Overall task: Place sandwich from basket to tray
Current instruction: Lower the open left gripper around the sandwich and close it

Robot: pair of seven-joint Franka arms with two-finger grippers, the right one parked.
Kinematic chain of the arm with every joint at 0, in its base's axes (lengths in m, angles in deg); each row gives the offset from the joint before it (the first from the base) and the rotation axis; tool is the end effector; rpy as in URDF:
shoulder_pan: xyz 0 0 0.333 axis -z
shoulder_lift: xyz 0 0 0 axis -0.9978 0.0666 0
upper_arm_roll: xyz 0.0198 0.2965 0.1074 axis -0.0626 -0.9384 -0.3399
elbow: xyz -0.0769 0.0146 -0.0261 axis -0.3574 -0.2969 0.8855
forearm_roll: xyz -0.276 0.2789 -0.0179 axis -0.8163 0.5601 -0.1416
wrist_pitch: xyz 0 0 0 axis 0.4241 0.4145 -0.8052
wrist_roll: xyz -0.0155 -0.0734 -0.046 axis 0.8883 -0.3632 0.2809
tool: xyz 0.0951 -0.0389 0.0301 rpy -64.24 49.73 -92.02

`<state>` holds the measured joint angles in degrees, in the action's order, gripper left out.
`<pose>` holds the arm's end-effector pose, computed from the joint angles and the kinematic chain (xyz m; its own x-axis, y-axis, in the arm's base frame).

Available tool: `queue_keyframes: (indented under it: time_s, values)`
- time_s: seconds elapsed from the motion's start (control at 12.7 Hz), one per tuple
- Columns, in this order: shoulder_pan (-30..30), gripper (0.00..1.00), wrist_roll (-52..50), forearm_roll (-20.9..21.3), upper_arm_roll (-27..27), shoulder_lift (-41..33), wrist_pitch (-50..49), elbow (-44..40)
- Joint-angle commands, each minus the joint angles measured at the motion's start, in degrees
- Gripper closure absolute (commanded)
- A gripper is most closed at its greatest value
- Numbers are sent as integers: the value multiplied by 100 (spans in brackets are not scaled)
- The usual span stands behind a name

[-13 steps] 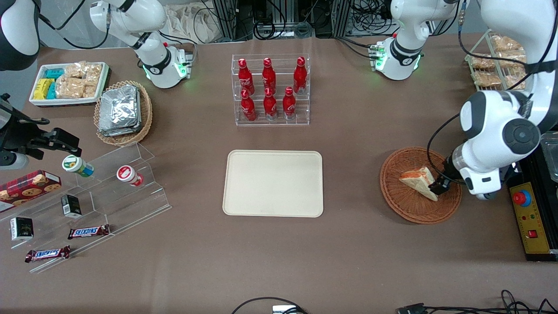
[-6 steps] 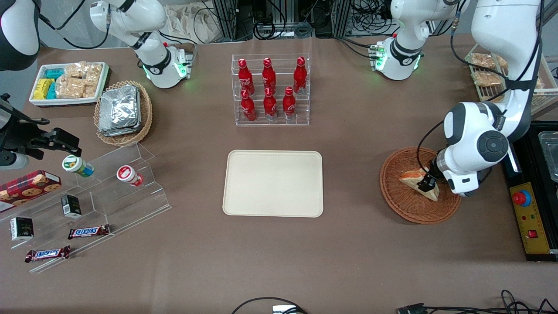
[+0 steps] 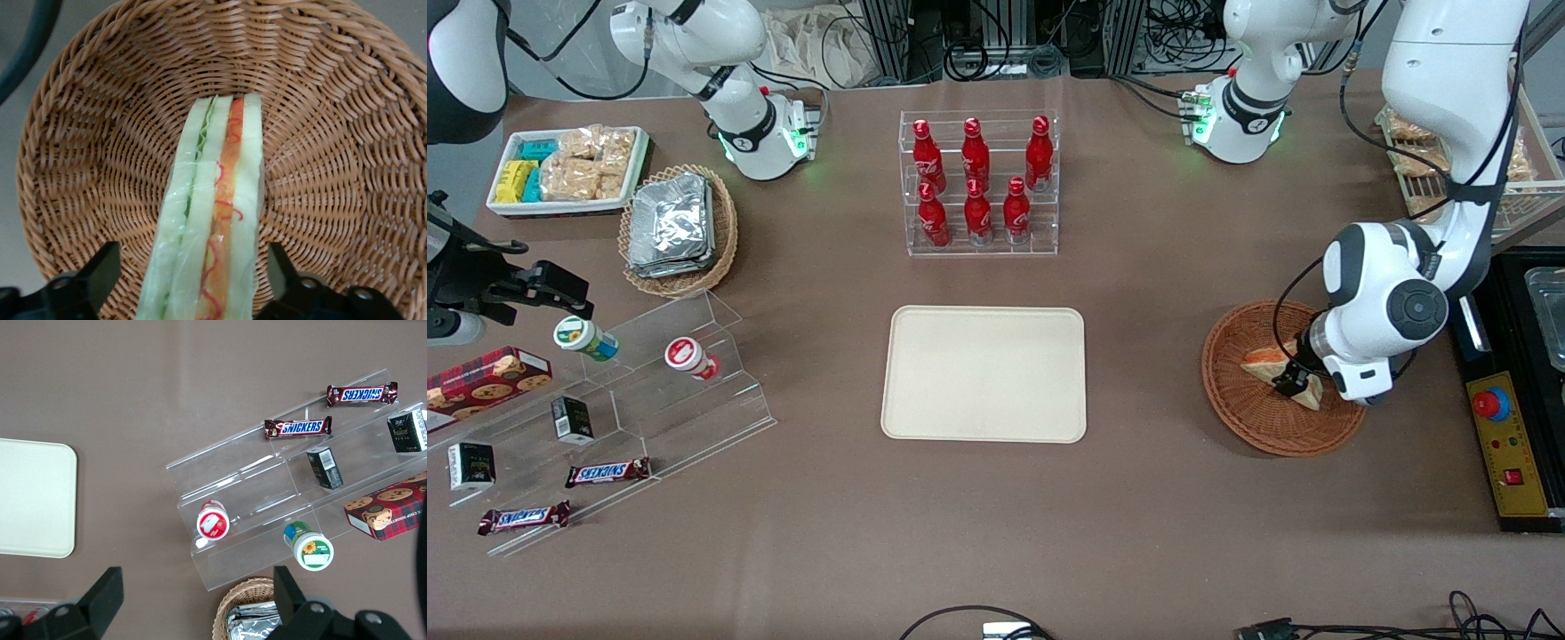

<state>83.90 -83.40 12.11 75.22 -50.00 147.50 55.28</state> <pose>0.5691 -0.0248 0.2428 0.5115 0.8579 -0.0497 0.8506 -0.5137 -0.1121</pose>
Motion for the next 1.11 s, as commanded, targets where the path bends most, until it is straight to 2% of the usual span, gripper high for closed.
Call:
queue_keyframes:
  time_s: [0.0, 0.39, 0.87, 1.03]
  values:
    - [8, 100, -159, 16, -7, -9, 30, -34]
    - [17, 100, -19, 51, -7, -62, -171, -183]
    - [17, 100, 542, 51, 2, -281, -1734, -1210]
    - [17, 100, 868, 51, 10, -369, -2603, -1797]
